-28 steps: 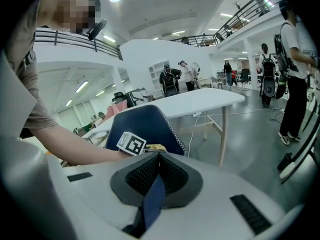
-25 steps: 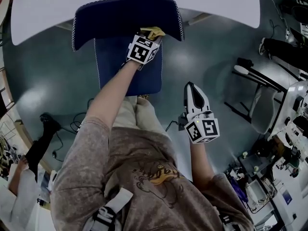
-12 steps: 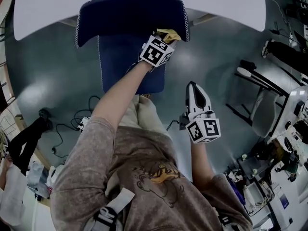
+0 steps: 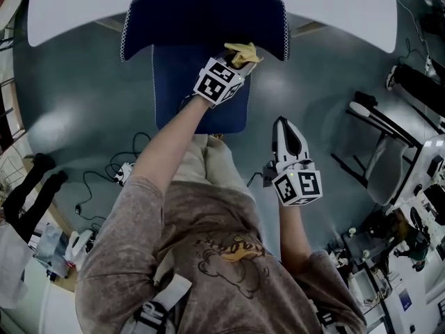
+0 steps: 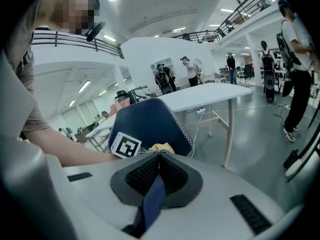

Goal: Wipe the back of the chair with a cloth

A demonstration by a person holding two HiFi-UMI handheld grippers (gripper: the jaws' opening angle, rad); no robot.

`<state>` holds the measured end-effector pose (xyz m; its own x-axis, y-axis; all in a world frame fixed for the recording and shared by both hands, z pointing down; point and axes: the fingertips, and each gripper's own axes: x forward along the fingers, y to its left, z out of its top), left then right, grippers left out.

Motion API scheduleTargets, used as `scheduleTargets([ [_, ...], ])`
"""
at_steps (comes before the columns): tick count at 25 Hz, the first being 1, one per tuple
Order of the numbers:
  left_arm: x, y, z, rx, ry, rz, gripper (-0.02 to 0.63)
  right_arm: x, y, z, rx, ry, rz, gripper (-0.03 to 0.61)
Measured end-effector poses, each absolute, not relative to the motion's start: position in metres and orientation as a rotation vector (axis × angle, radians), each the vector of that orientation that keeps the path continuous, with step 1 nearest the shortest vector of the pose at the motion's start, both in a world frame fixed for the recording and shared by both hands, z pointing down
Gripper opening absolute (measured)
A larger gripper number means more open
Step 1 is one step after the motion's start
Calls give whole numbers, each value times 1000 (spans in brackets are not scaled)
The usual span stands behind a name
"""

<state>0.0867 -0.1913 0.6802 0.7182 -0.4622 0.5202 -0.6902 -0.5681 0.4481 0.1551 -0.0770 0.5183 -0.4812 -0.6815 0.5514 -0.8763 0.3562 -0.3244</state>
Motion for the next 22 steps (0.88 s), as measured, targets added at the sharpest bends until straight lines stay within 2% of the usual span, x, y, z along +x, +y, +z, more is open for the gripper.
scheduleTargets([
  [11,-92,-144,742,1979,-1225,553,76,112,-89,532,1271,-2372,866,26],
  [22,-225,-115,768,1745,-1542,582,77,91,-97,549,1201,-2382,875,26],
])
